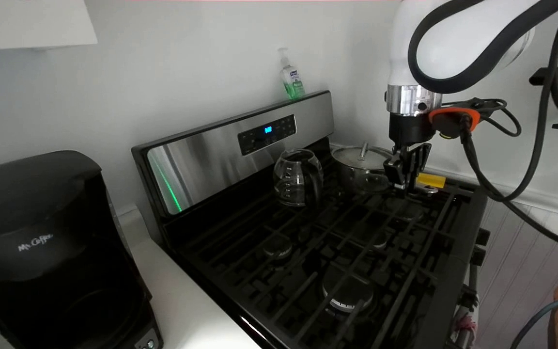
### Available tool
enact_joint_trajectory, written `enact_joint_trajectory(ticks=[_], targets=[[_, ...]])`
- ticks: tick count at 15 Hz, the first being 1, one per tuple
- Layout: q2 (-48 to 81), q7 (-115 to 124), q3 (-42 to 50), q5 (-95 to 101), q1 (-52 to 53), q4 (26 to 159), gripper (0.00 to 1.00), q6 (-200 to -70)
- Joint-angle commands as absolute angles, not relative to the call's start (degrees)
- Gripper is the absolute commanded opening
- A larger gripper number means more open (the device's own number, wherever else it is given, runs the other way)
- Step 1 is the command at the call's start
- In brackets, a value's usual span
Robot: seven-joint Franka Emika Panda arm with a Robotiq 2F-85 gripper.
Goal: Pick up the black pizza slicer on top of the pot lid on the stove and move it on the rear left stove plate of the stove
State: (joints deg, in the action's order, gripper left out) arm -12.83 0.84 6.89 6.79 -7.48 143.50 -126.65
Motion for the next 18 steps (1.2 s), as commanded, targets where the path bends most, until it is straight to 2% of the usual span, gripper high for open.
enact_joint_trajectory(ticks=[1,2,7,11,15,18], targets=[[-13.0,0.2,6.8,6.7,-7.6,143.5,0.27,-126.5],[-11.7,-4.4,7.4,5.2,-6.7,143.3,0.07,-126.2],[-7.2,-12.8,3.6,3.2,-1.3,144.0,0.07,-124.9],[-3.8,-20.0,0.4,2.2,2.4,138.7,0.07,-120.8],[2.0,-29.9,-1.4,2.3,3.9,127.3,0.07,-113.9],[7.5,-32.0,-0.7,-5.4,2.1,117.2,0.07,-109.2]])
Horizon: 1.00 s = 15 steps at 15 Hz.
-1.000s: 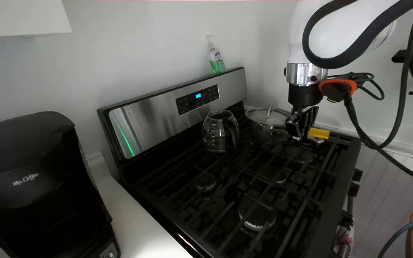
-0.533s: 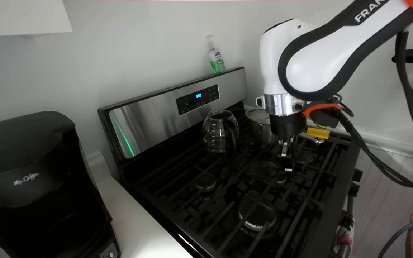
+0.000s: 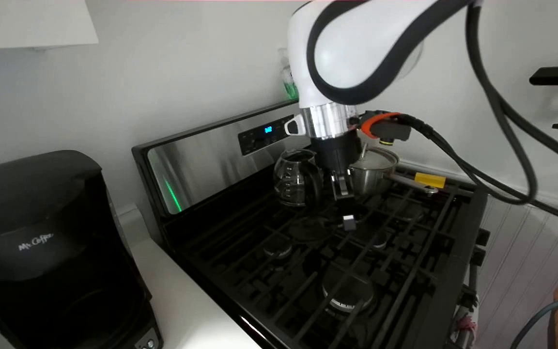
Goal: Pick up the black pizza slicer on top of the pot lid on the stove and move it on the rear left stove plate of the stove
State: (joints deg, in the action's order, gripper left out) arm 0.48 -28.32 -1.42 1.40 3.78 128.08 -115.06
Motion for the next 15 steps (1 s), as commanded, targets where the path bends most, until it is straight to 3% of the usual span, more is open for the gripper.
enact_joint_trajectory(ticks=[1,2,6,7,15], targets=[[9.0,-31.4,-0.8,-6.8,1.6,114.7,0.07,-107.5],[3.8,-29.8,-1.6,-3.2,2.1,121.8,0.27,-111.6],[8.3,-30.2,-1.6,-5.0,0.9,116.2,0.27,-109.4],[8.6,-30.2,-1.7,-5.0,0.9,116.1,0.07,-109.4],[26.4,-11.9,-4.8,-13.9,2.1,100.6,0.07,-122.8]])
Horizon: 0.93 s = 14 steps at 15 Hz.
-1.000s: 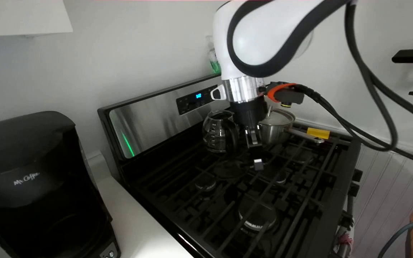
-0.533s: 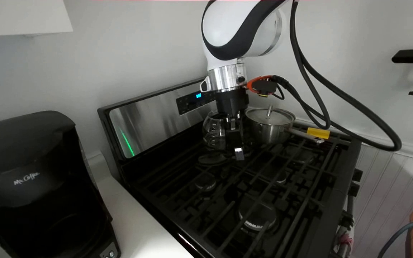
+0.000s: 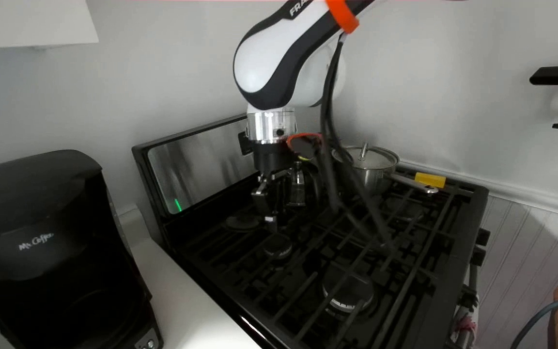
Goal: Pick up the black pizza slicer on top of the pot lid on the stove and move it on the rear left stove plate of the stove
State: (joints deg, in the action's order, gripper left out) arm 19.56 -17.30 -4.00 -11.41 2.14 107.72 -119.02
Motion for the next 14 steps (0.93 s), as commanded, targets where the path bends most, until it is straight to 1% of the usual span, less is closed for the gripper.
enact_joint_trajectory(ticks=[1,5,13,14], targets=[[28.4,-9.8,-5.0,-14.3,2.1,99.1,0.07,-124.1],[34.5,-3.2,-5.3,-13.2,3.1,94.1,0.07,-127.0],[40.4,4.1,-4.7,-10.3,6.7,89.3,0.07,-128.4],[40.7,4.8,-4.6,-10.2,7.0,89.1,0.36,-128.5]])
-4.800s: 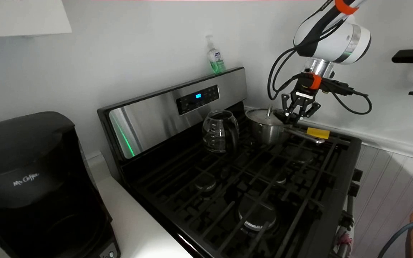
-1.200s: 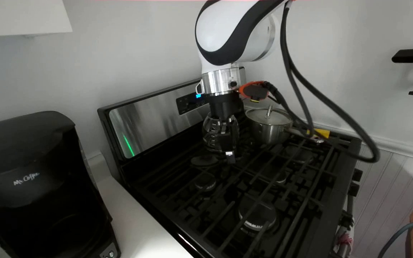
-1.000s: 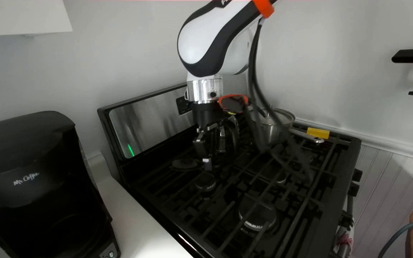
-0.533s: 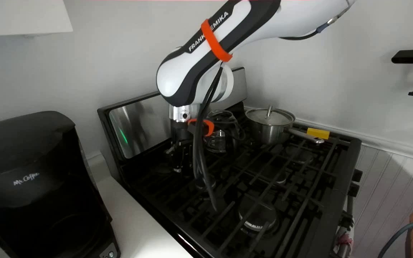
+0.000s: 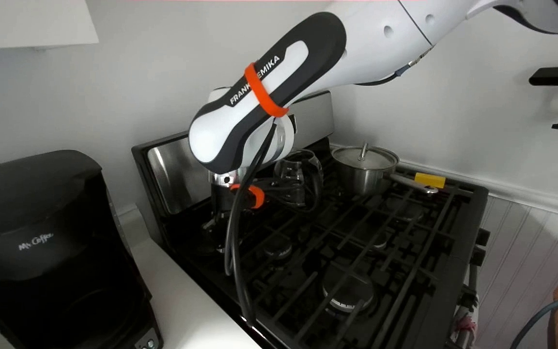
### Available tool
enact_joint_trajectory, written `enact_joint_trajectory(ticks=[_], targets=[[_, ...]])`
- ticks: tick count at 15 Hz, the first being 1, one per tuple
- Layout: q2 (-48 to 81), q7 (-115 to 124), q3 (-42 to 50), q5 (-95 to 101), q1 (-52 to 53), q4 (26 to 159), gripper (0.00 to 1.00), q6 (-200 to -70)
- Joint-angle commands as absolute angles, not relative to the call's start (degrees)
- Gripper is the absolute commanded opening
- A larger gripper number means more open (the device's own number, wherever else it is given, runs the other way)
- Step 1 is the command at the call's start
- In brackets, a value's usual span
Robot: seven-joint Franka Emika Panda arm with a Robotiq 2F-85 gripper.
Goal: Pick up the black pizza slicer on top of the pot lid on the stove and move it on the rear left stove plate of the stove
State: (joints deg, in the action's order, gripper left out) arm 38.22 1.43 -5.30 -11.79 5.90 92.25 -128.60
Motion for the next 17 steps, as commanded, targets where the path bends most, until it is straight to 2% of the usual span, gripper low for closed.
enact_joint_trajectory(ticks=[1,5,8,12,16,17], targets=[[40.9,5.6,-4.5,-10.0,7.2,88.9,0.53,-128.7],[35.8,7.8,-4.3,-9.2,8.0,94.6,0.8,-131.3],[28.0,8.8,-4.4,-8.7,8.6,104.2,0.98,-132.7],[19.5,13.8,-2.7,-3.5,10.4,115.0,1.0,-131.4],[10.7,9.3,-2.7,5.7,9.9,127.1,1.0,-137.1],[17.2,11.3,-3.7,2.4,9.2,118.8,1.0,-133.2]])
